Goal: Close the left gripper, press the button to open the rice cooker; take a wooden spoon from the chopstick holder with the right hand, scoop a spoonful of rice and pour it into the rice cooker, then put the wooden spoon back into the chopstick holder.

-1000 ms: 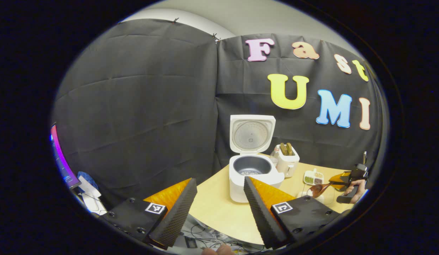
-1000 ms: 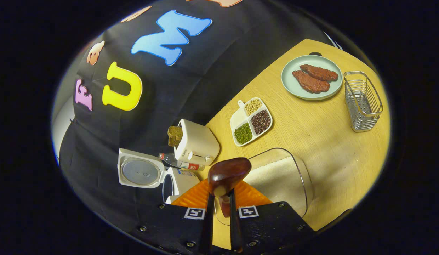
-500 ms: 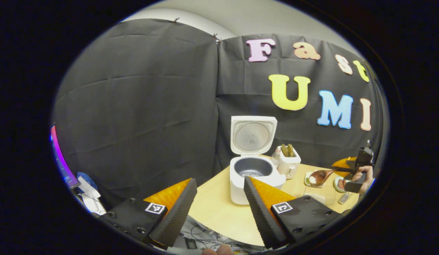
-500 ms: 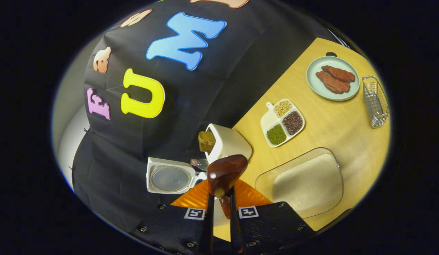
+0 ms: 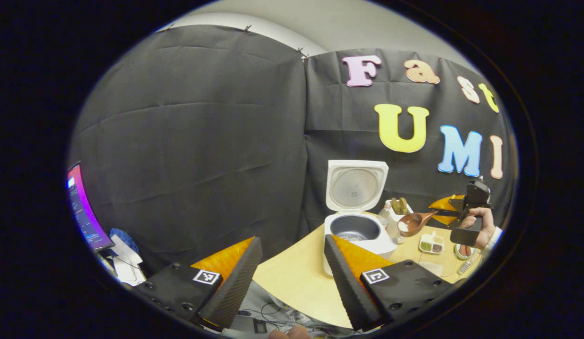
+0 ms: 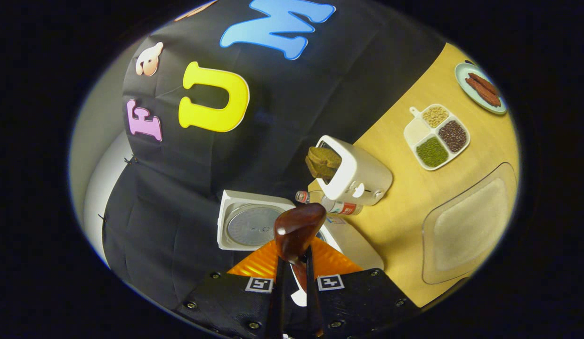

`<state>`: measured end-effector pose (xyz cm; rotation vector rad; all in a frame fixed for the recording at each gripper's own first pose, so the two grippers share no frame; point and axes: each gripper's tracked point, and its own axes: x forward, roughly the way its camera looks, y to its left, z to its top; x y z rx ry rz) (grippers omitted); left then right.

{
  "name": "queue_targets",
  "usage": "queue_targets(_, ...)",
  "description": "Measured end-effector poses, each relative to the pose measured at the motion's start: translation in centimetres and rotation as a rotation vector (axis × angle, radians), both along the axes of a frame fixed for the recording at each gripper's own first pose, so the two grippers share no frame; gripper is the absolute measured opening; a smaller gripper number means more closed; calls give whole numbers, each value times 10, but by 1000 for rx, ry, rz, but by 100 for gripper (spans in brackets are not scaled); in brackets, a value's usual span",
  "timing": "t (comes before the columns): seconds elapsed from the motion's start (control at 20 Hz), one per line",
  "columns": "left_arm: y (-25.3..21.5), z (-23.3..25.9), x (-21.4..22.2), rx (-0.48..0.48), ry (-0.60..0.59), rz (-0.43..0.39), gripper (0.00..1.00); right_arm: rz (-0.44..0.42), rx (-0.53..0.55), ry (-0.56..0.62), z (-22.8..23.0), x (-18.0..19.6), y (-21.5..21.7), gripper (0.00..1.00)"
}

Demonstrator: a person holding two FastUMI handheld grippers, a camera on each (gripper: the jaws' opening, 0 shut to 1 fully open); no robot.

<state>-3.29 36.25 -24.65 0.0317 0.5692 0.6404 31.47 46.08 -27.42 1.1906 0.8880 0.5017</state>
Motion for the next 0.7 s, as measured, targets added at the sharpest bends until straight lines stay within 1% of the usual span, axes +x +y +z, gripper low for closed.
queue_targets(0.05,4,0,-3,0,0,16,92,15,-4,-6,-1,4,18,20)
queue_targets(0.15,11,-1,-10,-2,-2,43,92,47,-23,-20,-6,11,52,19)
queue_targets(0.25,15,-4,-15,-14,5,61,94,78,-65,-33,-21,17,86,19)
queue_targets(0.35,18,-8,-20,-12,16,75,93,98,-104,-42,-34,21,112,19)
queue_targets(0.5,21,-11,-24,-12,25,97,92,138,-190,-76,-55,21,138,19)
queue_targets(0.6,25,-12,-26,-10,28,109,92,189,-260,-110,-71,15,148,19)
queue_targets(0.65,28,-13,-27,-8,30,116,94,213,-292,-128,-77,12,151,19)
queue_targets(0.7,30,-15,-32,-9,30,124,92,233,-325,-150,-81,8,153,19)
